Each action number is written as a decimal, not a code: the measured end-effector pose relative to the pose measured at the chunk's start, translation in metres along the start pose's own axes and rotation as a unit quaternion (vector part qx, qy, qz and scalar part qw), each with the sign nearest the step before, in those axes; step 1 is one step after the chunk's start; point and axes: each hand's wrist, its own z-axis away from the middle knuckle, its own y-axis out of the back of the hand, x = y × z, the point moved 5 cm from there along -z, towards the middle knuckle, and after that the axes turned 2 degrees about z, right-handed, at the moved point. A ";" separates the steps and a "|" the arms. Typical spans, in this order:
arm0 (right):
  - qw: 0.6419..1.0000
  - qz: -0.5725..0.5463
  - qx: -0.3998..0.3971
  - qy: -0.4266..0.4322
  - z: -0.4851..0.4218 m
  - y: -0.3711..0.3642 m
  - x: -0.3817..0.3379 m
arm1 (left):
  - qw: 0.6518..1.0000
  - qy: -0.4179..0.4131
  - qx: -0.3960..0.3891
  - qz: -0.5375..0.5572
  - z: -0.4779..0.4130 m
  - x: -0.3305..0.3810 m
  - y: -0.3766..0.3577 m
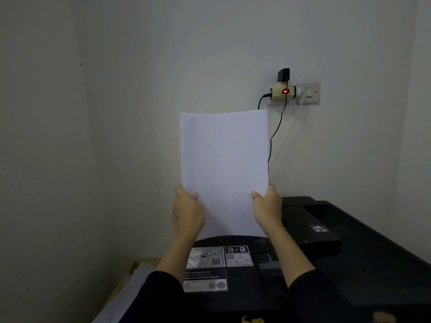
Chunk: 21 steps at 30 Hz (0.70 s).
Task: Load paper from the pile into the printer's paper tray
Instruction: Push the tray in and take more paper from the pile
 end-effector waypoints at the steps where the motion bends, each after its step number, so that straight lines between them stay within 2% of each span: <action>1: 1.000 0.002 0.000 -0.006 -0.002 0.002 -0.004 | 1.000 0.006 0.007 -0.011 -0.001 0.004 0.004; 4: 0.999 0.014 -0.027 -0.045 -0.006 0.002 -0.007 | 0.996 0.055 -0.017 -0.064 -0.006 0.007 0.008; 7: 0.990 0.041 -0.070 -0.114 -0.004 -0.004 0.003 | 0.980 0.112 -0.081 -0.141 -0.003 -0.006 0.007; 11: 0.963 0.123 -0.140 -0.192 0.011 -0.015 0.028 | 0.934 0.126 -0.220 -0.252 0.015 -0.027 -0.001; 12: 0.956 0.148 -0.159 -0.199 0.014 -0.018 0.033 | 0.925 0.129 -0.233 -0.272 0.017 -0.033 -0.002; 14: 0.942 0.203 -0.185 -0.194 0.020 -0.022 0.041 | 0.917 0.155 -0.242 -0.278 0.019 -0.043 -0.005; 17: 0.930 0.281 -0.190 -0.143 0.025 -0.023 0.038 | 0.904 0.148 -0.249 -0.316 0.023 -0.049 -0.005; 21: 0.898 0.397 -0.169 -0.085 0.032 -0.015 0.029 | 0.859 0.138 -0.224 -0.438 0.027 -0.045 0.002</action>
